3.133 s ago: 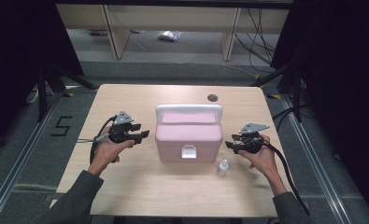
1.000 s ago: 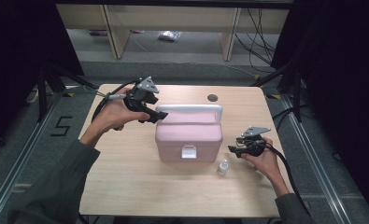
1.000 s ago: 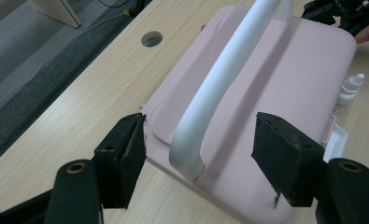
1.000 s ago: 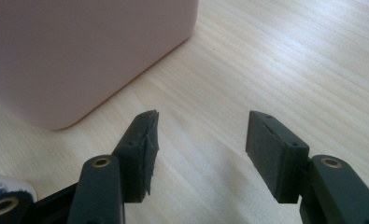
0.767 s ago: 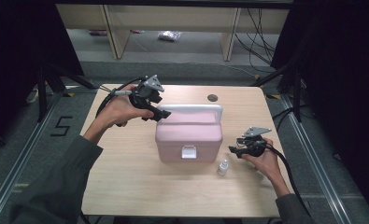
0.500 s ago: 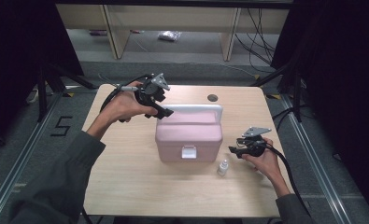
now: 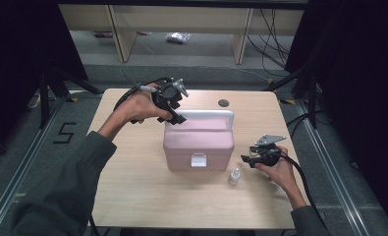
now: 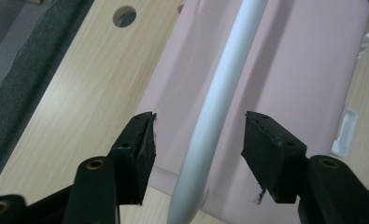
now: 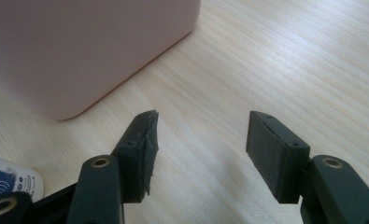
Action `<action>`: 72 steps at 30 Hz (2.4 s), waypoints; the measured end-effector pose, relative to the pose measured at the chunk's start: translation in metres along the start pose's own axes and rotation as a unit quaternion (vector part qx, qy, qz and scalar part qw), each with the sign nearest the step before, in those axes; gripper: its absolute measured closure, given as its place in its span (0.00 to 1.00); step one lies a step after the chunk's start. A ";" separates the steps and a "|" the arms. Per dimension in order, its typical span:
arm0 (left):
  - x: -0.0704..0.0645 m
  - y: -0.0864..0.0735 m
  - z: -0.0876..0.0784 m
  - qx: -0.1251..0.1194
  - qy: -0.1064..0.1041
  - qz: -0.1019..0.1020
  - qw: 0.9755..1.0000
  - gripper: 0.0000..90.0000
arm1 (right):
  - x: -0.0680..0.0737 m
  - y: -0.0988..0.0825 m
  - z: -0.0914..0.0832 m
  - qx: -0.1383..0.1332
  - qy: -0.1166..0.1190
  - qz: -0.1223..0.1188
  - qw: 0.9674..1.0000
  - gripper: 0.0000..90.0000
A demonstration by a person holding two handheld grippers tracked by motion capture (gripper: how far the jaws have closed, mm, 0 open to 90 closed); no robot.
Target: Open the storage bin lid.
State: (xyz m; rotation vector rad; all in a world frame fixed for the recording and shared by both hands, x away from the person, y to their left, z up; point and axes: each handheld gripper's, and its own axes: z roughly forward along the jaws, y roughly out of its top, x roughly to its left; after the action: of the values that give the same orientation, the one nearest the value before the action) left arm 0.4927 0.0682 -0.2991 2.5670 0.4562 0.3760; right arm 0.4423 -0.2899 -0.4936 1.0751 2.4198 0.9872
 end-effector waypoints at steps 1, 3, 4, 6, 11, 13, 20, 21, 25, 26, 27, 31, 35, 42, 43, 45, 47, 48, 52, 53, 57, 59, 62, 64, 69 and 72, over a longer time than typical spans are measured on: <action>0.002 0.000 0.001 0.005 0.000 0.001 1.000 0.49 | 0.001 0.000 -0.001 0.001 0.001 0.004 1.000 0.50; 0.004 0.002 0.002 0.011 -0.010 0.004 1.000 0.54 | 0.004 -0.001 0.000 0.003 0.001 0.012 1.000 0.49; 0.004 0.002 0.002 0.011 -0.010 0.004 1.000 0.54 | 0.004 -0.001 0.000 0.003 0.001 0.012 1.000 0.49; 0.004 0.004 0.003 0.018 -0.013 0.008 1.000 0.56 | 0.003 -0.001 0.001 0.000 0.004 0.002 1.000 0.49; 0.003 0.010 0.007 0.042 -0.029 0.024 0.998 0.60 | 0.002 -0.001 0.001 0.006 0.007 -0.005 1.000 0.49; 0.002 0.010 0.011 0.052 -0.030 0.028 0.998 0.63 | 0.003 -0.001 0.001 0.003 0.008 -0.002 1.000 0.49; 0.004 0.011 0.013 0.063 -0.033 0.040 0.997 0.77 | 0.002 -0.001 0.001 0.004 0.007 -0.006 1.000 0.49; 0.004 0.012 0.012 0.061 -0.033 0.038 0.997 0.80 | 0.002 -0.001 0.001 0.004 0.007 -0.006 1.000 0.49; 0.004 0.012 0.012 0.064 -0.036 0.044 0.996 0.81 | 0.002 -0.001 0.001 0.003 0.005 -0.007 1.000 0.49; 0.004 0.012 0.011 0.066 -0.037 0.049 0.996 0.82 | 0.002 -0.001 0.001 0.005 0.008 -0.006 1.000 0.50; 0.003 0.013 0.011 0.067 -0.038 0.051 0.996 0.82 | 0.002 -0.001 0.001 0.005 0.008 -0.005 1.000 0.50; 0.003 0.016 0.009 0.070 -0.033 0.056 0.995 0.82 | 0.002 -0.001 0.001 0.004 0.007 -0.005 1.000 0.50; 0.004 0.018 0.004 0.064 -0.032 0.056 0.996 0.82 | 0.002 -0.002 0.003 -0.014 -0.002 0.005 1.000 0.50; 0.012 0.021 -0.006 0.048 -0.032 0.047 0.997 0.82 | -0.002 0.001 -0.007 -0.023 -0.001 0.005 1.000 0.57; 0.012 0.021 -0.006 0.046 -0.032 0.047 0.997 0.82 | -0.005 0.004 -0.014 -0.043 -0.004 0.005 0.999 0.62; 0.016 0.021 -0.007 0.045 -0.029 0.048 0.997 0.81 | -0.004 0.006 -0.021 -0.061 -0.004 0.012 0.998 0.68; 0.019 0.021 -0.007 0.044 -0.029 0.048 0.997 0.81 | -0.008 0.011 -0.030 -0.103 -0.010 -0.009 0.995 0.74; 0.020 0.022 -0.007 0.043 -0.028 0.049 0.998 0.81 | -0.008 0.012 -0.033 -0.114 -0.008 -0.008 0.993 0.75; 0.024 0.023 -0.007 0.040 -0.021 0.054 0.997 0.80 | -0.007 0.018 -0.045 -0.157 0.007 -0.010 0.988 0.79; 0.025 0.024 -0.007 0.041 -0.021 0.058 0.997 0.80 | -0.005 0.020 -0.048 -0.160 0.017 -0.007 0.987 0.79; 0.029 0.024 -0.006 0.040 -0.014 0.060 0.997 0.80 | 0.003 0.027 -0.051 -0.187 0.040 -0.019 0.981 0.81; 0.030 0.024 -0.005 0.038 -0.011 0.059 0.997 0.80 | 0.006 0.032 -0.052 -0.192 0.057 -0.029 0.979 0.82; 0.031 0.024 -0.005 0.039 -0.013 0.058 0.998 0.81 | 0.011 0.037 -0.050 -0.208 0.069 -0.028 0.975 0.86; 0.030 0.024 -0.005 0.039 -0.015 0.056 0.998 0.81 | 0.012 0.038 -0.050 -0.200 0.079 -0.027 0.976 0.87; 0.029 0.024 -0.006 0.042 -0.011 0.062 0.997 0.81 | 0.014 0.050 -0.043 -0.215 0.097 -0.037 0.971 0.94; 0.029 0.024 -0.005 0.042 -0.014 0.061 0.997 0.81 | 0.016 0.054 -0.041 -0.213 0.109 -0.034 0.970 0.96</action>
State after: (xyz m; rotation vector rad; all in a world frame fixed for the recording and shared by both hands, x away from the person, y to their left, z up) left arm 0.5234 0.0623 -0.2769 2.6851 0.3123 0.3703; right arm 0.4388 -0.2712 -0.4262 0.7598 2.2297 1.5797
